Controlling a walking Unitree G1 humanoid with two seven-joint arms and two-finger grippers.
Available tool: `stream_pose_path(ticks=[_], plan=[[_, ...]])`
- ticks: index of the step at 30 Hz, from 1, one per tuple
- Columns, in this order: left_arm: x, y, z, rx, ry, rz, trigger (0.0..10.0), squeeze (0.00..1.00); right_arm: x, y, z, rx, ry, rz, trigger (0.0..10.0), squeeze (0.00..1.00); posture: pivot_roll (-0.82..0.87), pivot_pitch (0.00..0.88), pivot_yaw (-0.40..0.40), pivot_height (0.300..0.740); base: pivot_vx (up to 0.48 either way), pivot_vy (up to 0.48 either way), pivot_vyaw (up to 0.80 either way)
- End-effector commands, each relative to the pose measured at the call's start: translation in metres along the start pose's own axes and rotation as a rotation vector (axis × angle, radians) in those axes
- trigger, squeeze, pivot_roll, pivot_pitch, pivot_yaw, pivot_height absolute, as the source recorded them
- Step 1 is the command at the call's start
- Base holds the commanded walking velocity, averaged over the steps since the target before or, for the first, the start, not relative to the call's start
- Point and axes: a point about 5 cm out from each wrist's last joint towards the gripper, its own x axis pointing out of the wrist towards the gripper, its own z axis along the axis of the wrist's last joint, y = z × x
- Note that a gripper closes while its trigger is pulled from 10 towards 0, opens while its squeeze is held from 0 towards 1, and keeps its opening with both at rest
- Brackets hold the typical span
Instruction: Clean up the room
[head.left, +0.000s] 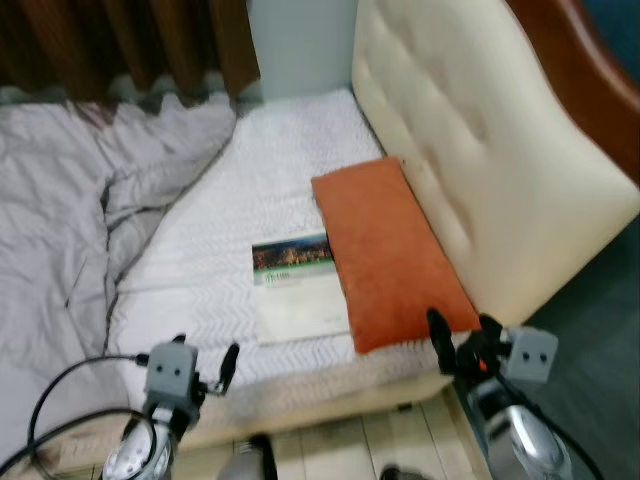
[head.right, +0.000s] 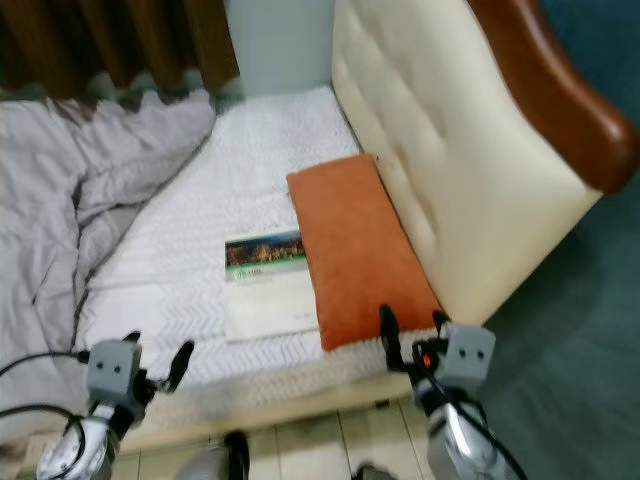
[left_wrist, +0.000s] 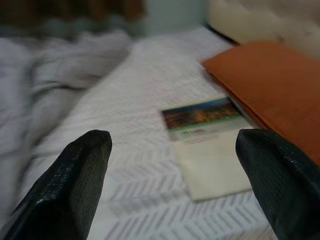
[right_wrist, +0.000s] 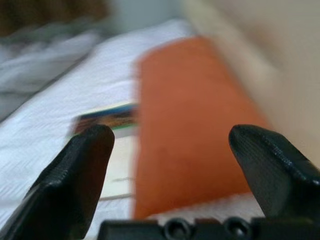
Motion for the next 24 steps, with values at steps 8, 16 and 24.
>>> stream_pose_path(ticks=[8, 16, 24], plan=[[0.000, 0.011, -0.019, -0.040, 0.144, 0.096, 10.0, 0.00, 0.011, 0.006, -0.006, -0.020, -0.009, 0.050, 10.0, 0.00, 0.01, 0.000, -0.005, 0.740, 0.000, 0.472, -0.60], [0.008, 0.011, -0.020, -0.002, 0.147, 0.064, 10.0, 0.00, 0.015, 0.006, -0.003, -0.035, -0.027, 0.066, 10.0, 0.00, -0.01, 0.000, 0.003, 0.740, 0.000, 0.478, 0.00], [0.009, 0.013, -0.024, -0.051, 0.171, 0.109, 10.0, 0.00, 0.012, 0.006, -0.007, -0.041, -0.025, 0.070, 10.0, 0.00, -0.02, 0.000, 0.009, 0.740, 0.000, 0.480, 0.00]])
